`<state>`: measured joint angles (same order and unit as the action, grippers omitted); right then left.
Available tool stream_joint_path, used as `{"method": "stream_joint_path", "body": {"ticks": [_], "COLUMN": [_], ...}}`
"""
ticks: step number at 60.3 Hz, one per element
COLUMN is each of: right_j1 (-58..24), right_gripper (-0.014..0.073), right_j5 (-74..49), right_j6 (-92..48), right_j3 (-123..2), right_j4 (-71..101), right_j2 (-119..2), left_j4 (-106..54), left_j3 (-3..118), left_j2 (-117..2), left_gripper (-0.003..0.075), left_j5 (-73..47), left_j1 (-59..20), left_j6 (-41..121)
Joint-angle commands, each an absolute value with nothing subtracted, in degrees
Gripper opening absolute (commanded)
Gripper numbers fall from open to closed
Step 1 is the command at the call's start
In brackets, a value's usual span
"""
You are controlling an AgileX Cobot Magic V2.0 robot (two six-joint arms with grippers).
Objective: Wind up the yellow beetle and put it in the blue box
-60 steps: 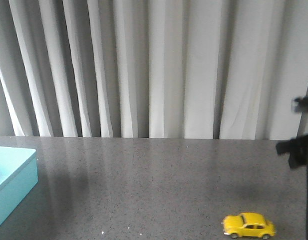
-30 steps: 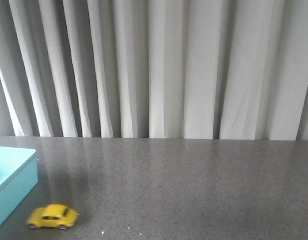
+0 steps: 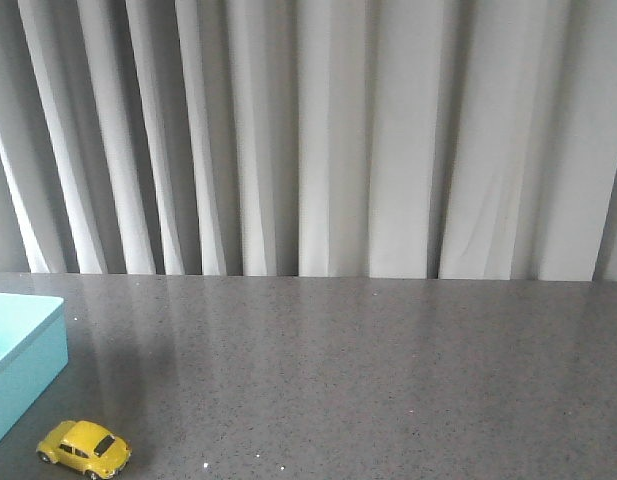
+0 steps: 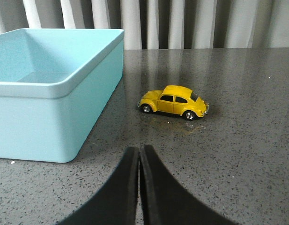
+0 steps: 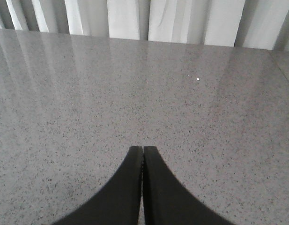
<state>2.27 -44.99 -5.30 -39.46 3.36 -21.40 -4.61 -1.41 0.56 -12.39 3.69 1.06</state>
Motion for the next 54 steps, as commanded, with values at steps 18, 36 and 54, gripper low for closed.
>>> {"method": "stream_joint_path", "body": {"ticks": [18, 36, 54], "right_j1": [2.4, 2.4, 2.4], "right_gripper": [-0.0007, -0.0007, -0.0007], "right_j5": [-42.4, -43.4, -43.4], "right_j6": [-5.5, -5.5, -5.5], "right_j3": [-38.9, -38.9, -38.9], "right_j4": [3.2, 3.4, 3.4], "right_j2": [-21.1, -21.1, -21.1], "left_j4": [-4.8, -4.8, -4.8], "left_j3": [-0.6, -0.6, -0.6], "left_j2": [0.4, 0.4, 0.4], "left_gripper": [-0.0006, -0.0006, -0.0006], "left_j5": [-8.4, -8.4, -8.4], "left_j1": [3.3, 3.3, 3.3], "left_j6": [0.7, 0.7, 0.7]}}
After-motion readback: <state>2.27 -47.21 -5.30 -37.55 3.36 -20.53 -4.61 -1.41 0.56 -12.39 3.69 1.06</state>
